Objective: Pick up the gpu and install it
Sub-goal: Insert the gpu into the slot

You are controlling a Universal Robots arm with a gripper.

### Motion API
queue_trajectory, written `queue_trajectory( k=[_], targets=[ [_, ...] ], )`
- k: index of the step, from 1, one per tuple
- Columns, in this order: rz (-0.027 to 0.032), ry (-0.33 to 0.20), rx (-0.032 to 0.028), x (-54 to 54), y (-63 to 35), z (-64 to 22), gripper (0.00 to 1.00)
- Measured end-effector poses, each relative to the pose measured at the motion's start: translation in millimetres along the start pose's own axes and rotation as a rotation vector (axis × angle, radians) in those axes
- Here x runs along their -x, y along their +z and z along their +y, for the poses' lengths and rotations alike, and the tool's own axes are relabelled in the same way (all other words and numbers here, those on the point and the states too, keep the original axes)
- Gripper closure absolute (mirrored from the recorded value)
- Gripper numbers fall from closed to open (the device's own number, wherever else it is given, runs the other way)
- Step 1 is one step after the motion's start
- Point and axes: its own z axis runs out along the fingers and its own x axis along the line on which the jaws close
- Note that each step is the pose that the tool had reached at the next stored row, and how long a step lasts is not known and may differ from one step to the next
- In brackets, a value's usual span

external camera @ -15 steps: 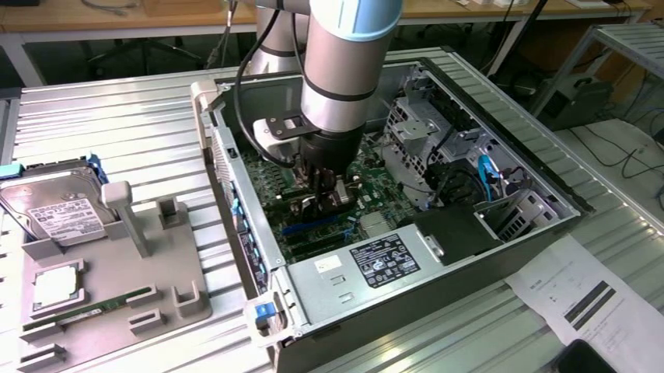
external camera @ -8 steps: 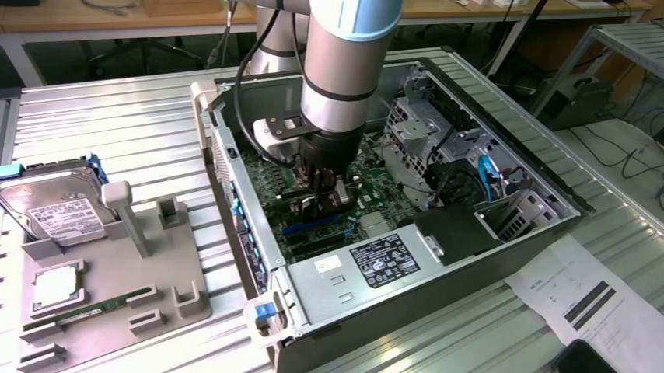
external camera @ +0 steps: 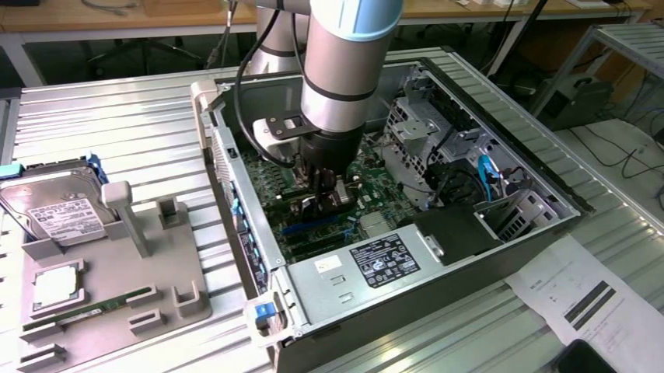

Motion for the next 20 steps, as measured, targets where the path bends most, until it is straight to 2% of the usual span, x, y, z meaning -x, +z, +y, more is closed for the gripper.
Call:
queue_trajectory(
  k=[1,4,6,20],
  targets=[
    [-0.0001,0.000,0.0017,-0.1,0.1,-0.1,0.73],
    [0.0000,0.000,0.0167,-0.2,0.0,-0.5,0.73],
    [0.0003,0.000,0.0216,-0.2,-0.1,-0.5,0.73],
    [0.0004,0.000,0.0232,-0.3,6.0,-0.4,0.73]
  ],
)
